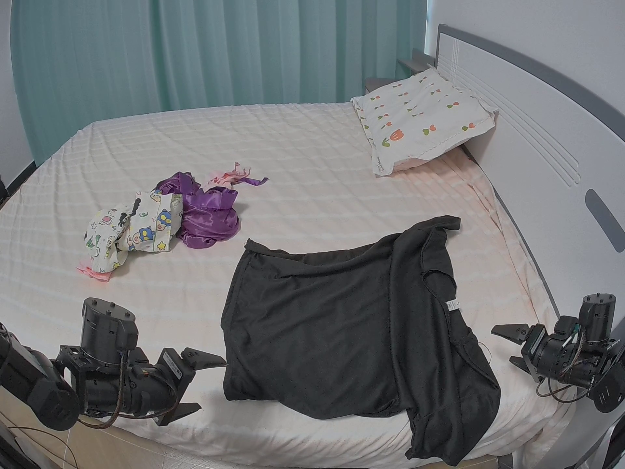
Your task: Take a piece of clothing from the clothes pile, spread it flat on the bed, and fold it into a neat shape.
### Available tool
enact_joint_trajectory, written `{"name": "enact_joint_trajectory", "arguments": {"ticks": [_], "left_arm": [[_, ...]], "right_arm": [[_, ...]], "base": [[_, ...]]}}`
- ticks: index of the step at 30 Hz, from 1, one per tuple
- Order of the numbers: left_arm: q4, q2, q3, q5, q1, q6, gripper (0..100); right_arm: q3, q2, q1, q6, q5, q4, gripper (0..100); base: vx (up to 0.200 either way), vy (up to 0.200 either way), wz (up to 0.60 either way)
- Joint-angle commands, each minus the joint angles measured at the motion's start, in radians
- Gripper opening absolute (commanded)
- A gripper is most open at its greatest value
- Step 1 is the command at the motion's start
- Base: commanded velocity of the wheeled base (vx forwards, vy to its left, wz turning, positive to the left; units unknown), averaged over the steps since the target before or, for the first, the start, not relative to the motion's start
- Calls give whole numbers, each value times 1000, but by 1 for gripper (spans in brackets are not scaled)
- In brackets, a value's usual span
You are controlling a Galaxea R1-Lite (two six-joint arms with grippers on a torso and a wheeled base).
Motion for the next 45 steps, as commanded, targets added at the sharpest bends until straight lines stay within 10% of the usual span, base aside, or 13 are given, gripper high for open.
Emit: {"name": "enact_joint_trajectory", "arguments": {"ticks": [1,27,28,45], "left_arm": [[-58,83,4,19,-38,10,100],[-357,437,-44,202,-107,66,100],[-357,439,-44,203,-109,66,0],[-326,296,66,311,-127,82,0]], "right_arm": [[16,-3,1,12,0,4,100],[16,-4,7,7,-15,-4,100],[16,-4,7,7,-15,-4,100],[16,-22,-2,10,-15,7,100]], "base": [[0,0,0],[0,0,0],[0,0,0],[0,0,0]]}}
